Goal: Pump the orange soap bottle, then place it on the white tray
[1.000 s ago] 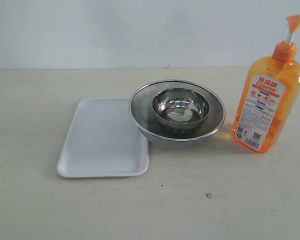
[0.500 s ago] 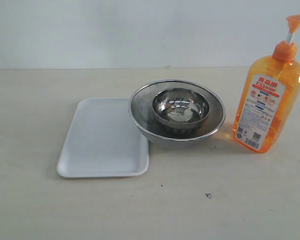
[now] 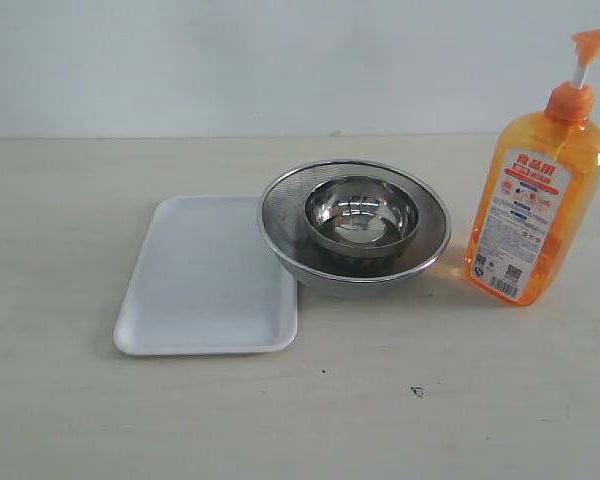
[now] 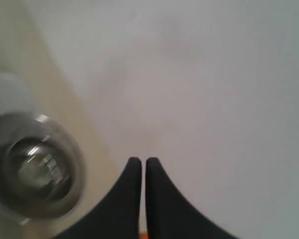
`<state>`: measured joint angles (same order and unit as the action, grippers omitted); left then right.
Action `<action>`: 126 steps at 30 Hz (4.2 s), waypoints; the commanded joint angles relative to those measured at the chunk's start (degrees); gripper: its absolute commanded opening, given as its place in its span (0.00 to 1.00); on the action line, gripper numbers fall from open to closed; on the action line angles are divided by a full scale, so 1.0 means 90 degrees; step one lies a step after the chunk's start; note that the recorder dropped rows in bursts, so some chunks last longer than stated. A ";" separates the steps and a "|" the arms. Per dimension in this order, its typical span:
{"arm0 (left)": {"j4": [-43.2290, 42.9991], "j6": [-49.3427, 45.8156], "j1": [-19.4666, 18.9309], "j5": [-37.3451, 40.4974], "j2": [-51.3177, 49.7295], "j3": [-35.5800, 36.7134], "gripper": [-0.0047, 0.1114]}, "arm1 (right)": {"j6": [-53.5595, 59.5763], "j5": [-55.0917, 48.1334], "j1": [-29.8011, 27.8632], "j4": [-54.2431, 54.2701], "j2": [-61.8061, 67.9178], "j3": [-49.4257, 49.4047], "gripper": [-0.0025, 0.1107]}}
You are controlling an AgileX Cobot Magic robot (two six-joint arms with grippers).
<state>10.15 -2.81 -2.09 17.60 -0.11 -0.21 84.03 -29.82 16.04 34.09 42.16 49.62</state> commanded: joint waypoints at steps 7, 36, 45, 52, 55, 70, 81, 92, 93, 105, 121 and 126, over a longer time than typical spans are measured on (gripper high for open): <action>-0.0019 0.0032 -0.0018 -0.0075 0.0012 0.0023 0.08 | -1.0388 -0.1850 -0.0016 -0.6750 0.1905 -0.0056 0.02; -0.0019 0.0032 -0.0018 -0.0075 0.0012 0.0023 0.08 | -1.1105 0.5527 -0.2101 -0.7926 0.2621 -0.3106 0.02; -0.0019 0.0032 -0.0018 -0.0075 0.0012 0.0023 0.08 | -1.1302 0.6206 -0.2101 -0.8324 0.3622 -0.3106 0.02; -0.0019 0.0032 -0.0018 -0.0075 0.0012 0.0023 0.08 | -1.2147 0.5618 -0.2101 -0.8324 0.3622 -0.3106 0.03; -0.0019 0.0032 -0.0018 -0.0075 0.0012 0.0023 0.08 | -1.2468 0.5464 -0.2101 -0.8324 0.3489 -0.3106 0.34; -0.0019 0.0032 -0.0018 -0.0075 0.0012 0.0023 0.08 | -1.1955 0.5760 -0.2101 -0.8341 0.3458 -0.2932 0.95; -0.0019 0.0032 -0.0018 -0.0075 0.0012 0.0023 0.08 | -1.1644 0.5660 -0.2101 -0.8423 0.4303 -0.1965 0.95; -0.0019 0.0032 -0.0018 -0.0075 0.0012 0.0023 0.08 | -1.1940 0.6925 -0.2101 -0.9021 0.4808 -0.1802 0.95; -0.0019 0.0032 -0.0018 -0.0075 0.0012 0.0023 0.08 | -1.1940 0.7012 -0.2101 -0.9021 0.4808 -0.1802 0.95; -0.0019 0.0032 -0.0018 -0.0075 0.0012 0.0023 0.08 | -1.2931 0.7024 -0.2101 -0.8952 0.4808 -0.1802 0.95; -0.0019 0.0032 -0.0018 -0.0075 0.0012 0.0023 0.08 | -1.2928 0.7291 -0.2101 -0.9343 0.4808 -0.1802 0.95; -0.0019 0.0032 -0.0018 -0.0075 0.0012 0.0023 0.08 | -1.2946 0.7291 -0.2101 -0.9737 0.4808 -0.1802 0.90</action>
<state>10.15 -2.81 -2.09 17.60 -0.11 -0.21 -32.19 35.00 -2.74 -51.32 85.38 33.08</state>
